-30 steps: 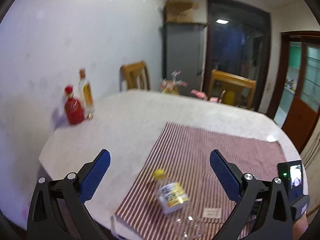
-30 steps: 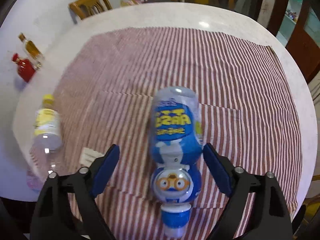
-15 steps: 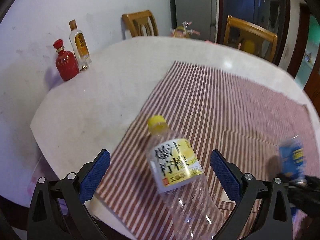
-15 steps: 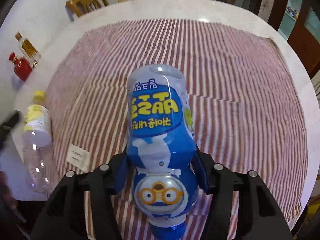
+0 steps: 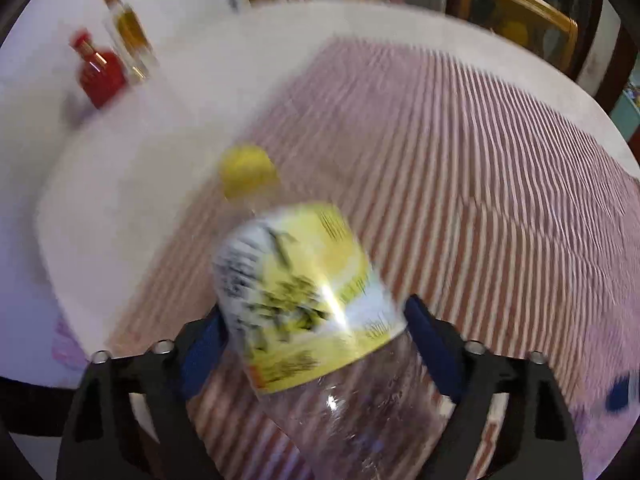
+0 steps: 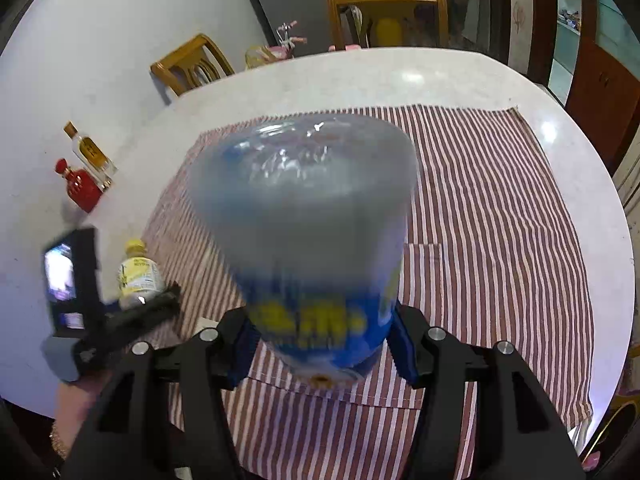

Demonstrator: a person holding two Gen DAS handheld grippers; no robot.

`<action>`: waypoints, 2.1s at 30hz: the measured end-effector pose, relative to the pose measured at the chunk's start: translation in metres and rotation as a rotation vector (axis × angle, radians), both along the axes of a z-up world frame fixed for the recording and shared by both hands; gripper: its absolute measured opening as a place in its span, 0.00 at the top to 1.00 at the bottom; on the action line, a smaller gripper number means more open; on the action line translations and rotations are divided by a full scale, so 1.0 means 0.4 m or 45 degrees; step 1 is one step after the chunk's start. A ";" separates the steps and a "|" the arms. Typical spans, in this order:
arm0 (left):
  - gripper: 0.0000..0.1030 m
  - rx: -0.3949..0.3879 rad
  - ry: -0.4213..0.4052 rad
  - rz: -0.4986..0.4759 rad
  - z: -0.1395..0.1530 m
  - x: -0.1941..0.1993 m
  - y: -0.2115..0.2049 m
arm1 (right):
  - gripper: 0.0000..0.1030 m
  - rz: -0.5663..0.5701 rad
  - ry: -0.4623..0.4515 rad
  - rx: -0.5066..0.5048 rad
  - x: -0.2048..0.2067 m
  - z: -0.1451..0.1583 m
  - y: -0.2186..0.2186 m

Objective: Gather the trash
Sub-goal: 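Carry the blue bottle and lemon-label bottle to the black bin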

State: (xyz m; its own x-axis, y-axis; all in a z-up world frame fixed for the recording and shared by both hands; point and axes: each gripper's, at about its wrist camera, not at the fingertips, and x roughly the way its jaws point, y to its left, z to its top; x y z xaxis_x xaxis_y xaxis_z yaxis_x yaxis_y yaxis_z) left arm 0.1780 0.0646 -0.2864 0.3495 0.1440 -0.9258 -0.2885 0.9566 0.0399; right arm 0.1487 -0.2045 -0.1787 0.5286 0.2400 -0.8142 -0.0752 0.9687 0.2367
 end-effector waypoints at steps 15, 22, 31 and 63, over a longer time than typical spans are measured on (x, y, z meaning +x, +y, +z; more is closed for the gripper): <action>0.33 -0.161 -0.217 -0.150 0.102 -0.007 0.007 | 0.46 -0.022 -0.033 0.095 -0.003 0.020 -0.032; 0.33 -0.194 -0.414 -0.422 0.242 -0.007 -0.163 | 0.46 -0.190 -0.115 0.191 -0.059 0.056 -0.170; 0.34 -0.314 -0.548 -0.792 0.363 -0.046 -0.466 | 0.46 -0.724 -0.239 0.165 -0.332 0.105 -0.563; 0.34 -0.378 -0.535 -1.756 0.389 -0.568 -1.228 | 0.18 -1.802 0.307 0.279 -0.972 -0.485 -1.126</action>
State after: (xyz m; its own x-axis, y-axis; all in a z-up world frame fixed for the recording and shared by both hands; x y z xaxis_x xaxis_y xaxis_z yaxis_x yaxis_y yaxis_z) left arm -0.0493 -0.4265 -0.1309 0.2945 -0.6920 -0.6591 0.8980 0.4364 -0.0570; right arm -0.2400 -0.6548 -0.3728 0.2821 -0.2277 -0.9320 0.9566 0.1401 0.2554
